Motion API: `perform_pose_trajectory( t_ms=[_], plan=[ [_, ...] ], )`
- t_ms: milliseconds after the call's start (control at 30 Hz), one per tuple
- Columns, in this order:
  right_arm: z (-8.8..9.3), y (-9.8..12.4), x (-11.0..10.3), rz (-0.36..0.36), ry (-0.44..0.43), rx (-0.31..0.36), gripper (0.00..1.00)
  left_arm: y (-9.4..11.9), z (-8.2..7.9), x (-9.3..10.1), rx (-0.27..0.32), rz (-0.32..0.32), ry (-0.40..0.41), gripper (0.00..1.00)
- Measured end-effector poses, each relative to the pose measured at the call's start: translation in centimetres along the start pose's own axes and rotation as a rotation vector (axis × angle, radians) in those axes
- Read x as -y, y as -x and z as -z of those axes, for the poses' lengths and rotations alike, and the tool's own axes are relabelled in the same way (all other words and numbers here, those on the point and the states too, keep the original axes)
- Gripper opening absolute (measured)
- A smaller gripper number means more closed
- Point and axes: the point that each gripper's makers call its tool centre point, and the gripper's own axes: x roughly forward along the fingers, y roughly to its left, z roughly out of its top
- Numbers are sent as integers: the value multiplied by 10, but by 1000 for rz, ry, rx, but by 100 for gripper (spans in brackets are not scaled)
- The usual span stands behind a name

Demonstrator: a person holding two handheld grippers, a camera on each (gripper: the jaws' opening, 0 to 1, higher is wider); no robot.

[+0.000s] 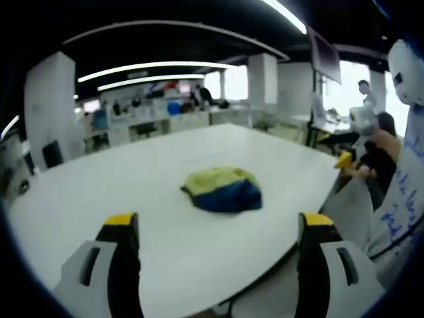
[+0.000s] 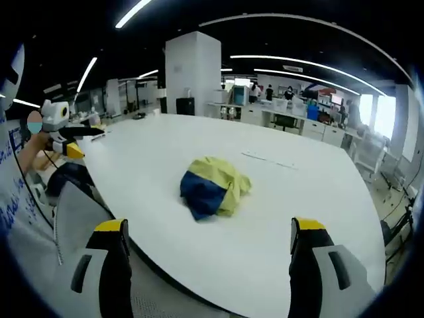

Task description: Fold the garment on the visible template until the final outline fits inside the template.

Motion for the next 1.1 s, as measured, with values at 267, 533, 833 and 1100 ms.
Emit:
perform_pose_trajectory(
  t_ms=[267,533,833,1100],
  plan=[
    [1,-1,1,3,5,-5,100,0,0,-1,-2,-3,1,96],
    [3,-2,-1,-5,1,-10,100,-1,1,-1,-6,-1,1,96],
    [3,-4,-4,-15,6,-15,100,-1,2,-3,-11,-4,-3,97],
    [2,-4,-7,-23,4,-12,100,-1,1,-3,-6,-9,-1,100]
  ],
)
